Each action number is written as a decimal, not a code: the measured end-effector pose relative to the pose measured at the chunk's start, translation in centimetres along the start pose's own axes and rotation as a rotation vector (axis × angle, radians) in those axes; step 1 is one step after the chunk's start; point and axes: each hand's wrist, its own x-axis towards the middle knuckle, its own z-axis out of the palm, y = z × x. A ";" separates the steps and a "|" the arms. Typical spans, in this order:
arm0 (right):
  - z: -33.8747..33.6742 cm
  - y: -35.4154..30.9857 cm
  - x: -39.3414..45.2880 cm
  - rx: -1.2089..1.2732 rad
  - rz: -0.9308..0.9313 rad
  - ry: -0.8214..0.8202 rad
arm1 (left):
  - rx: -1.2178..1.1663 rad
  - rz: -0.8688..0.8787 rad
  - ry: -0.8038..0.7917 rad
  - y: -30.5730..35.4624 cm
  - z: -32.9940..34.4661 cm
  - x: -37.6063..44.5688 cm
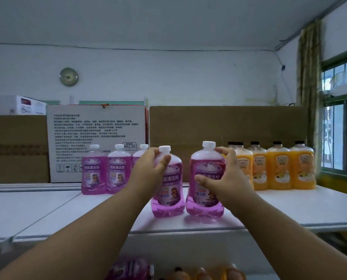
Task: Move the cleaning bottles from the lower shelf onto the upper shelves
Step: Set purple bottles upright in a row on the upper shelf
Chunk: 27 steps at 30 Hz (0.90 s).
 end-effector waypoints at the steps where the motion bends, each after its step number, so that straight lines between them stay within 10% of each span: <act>1: 0.1 0.5 0.3 -0.003 0.009 0.007 | -0.003 -0.001 -0.009 -0.4 0.0 0.4; 7: 0.7 1.9 0.7 -0.102 0.005 -0.020 | 0.311 0.399 -0.152 -2.1 -1.1 0.8; 15: 1.4 2.0 1.9 -0.540 -0.077 0.051 | 0.509 0.452 -0.199 -2.9 -1.0 4.5; 27: 1.7 4.5 6.5 -0.522 0.013 -0.085 | 0.830 0.538 -0.199 -5.0 4.0 10.7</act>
